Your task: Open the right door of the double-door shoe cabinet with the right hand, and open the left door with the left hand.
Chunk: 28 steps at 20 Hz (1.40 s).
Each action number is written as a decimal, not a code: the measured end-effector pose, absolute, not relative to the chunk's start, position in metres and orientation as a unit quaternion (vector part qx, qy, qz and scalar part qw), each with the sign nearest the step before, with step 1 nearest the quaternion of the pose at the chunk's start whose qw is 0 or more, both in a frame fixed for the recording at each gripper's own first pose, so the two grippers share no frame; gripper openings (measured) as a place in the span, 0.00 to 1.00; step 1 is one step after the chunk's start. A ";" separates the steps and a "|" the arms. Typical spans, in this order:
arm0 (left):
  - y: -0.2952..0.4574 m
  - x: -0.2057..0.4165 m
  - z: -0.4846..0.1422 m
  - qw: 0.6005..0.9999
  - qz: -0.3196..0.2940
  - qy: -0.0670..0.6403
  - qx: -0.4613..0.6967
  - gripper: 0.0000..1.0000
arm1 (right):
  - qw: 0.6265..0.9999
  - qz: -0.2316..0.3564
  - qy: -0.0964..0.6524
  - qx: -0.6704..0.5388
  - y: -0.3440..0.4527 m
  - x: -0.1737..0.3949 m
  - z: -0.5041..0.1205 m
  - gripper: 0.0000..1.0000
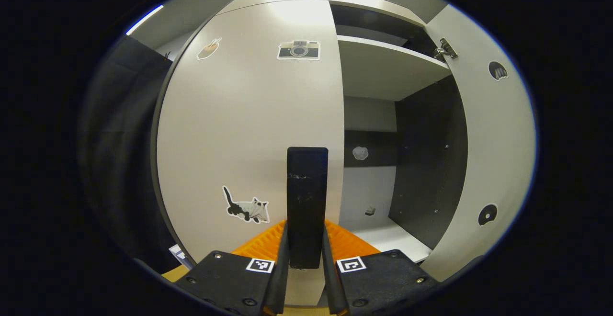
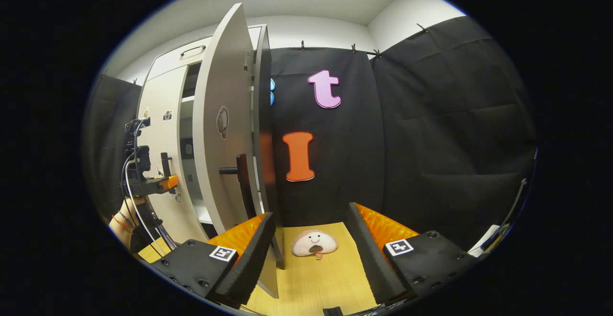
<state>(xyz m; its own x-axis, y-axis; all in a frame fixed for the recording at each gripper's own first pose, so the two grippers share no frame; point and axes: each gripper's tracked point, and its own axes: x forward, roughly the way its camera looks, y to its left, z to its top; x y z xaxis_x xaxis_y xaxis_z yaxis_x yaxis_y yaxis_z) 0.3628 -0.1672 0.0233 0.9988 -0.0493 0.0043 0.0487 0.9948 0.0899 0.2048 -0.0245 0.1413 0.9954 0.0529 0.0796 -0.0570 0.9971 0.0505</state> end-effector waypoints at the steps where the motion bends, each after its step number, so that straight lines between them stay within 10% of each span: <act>1: -0.167 0.363 0.023 0.999 -0.026 -0.003 0.047 0.33 | 0.999 0.026 -0.037 0.026 -0.024 0.203 0.141 0.98; 8: -0.166 0.351 0.021 0.997 -0.054 -0.002 0.052 0.16 | 0.999 0.007 -0.046 0.005 -0.011 0.191 0.143 0.98; 28: -0.119 0.266 0.015 0.993 -0.113 -0.006 0.018 0.13 | 0.999 -0.019 -0.037 0.006 0.047 0.131 0.117 0.98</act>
